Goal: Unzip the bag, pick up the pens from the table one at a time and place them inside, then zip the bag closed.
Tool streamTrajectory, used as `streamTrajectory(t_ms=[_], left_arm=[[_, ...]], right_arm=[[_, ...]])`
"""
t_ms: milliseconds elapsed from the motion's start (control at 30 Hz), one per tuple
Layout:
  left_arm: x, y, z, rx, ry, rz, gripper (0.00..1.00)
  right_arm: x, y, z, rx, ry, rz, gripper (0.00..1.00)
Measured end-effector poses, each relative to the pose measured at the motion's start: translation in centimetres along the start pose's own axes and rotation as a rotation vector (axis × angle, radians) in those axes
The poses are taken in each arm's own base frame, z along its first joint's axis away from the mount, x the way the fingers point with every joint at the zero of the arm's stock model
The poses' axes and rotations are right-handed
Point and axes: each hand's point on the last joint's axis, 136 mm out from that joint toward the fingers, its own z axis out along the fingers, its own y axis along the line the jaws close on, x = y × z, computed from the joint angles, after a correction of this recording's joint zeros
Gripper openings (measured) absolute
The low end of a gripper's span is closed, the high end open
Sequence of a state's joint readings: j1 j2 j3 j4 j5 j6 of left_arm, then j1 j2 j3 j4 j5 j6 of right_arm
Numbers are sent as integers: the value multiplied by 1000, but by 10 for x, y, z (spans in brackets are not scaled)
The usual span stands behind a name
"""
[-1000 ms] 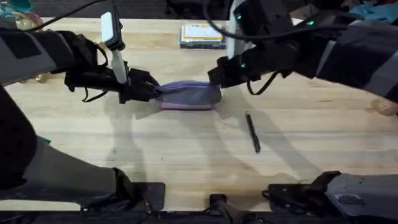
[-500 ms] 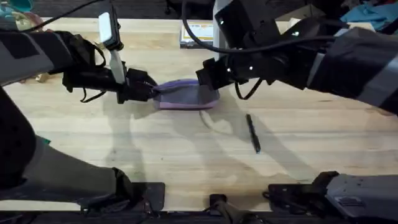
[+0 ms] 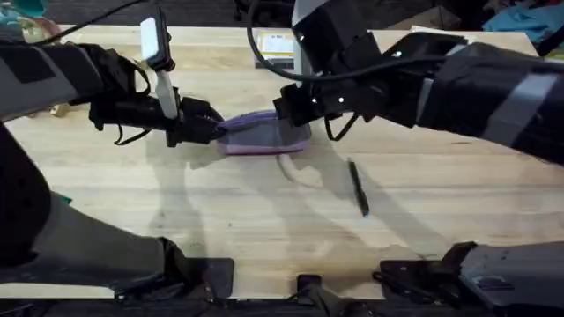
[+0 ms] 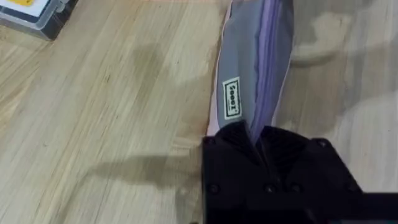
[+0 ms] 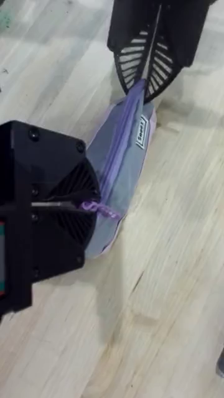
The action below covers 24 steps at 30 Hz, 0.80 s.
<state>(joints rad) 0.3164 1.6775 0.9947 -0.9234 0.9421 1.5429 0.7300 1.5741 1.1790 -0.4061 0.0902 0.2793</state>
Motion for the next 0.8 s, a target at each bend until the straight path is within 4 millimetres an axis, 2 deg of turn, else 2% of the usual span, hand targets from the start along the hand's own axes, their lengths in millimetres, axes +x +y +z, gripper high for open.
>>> streamTrajectory(t_ms=[300, 433, 800], left_arm=[[0, -2, 0, 5, 1, -8, 42], [0, -2, 0, 6, 0, -9, 42], [0, -2, 0, 7, -2, -10, 42]], right_arm=[[-3, 3, 12, -1, -14, -3, 32], [-10, 17, 11, -29, -50, -19, 32], [-12, 47, 17, -80, -87, -36, 32]])
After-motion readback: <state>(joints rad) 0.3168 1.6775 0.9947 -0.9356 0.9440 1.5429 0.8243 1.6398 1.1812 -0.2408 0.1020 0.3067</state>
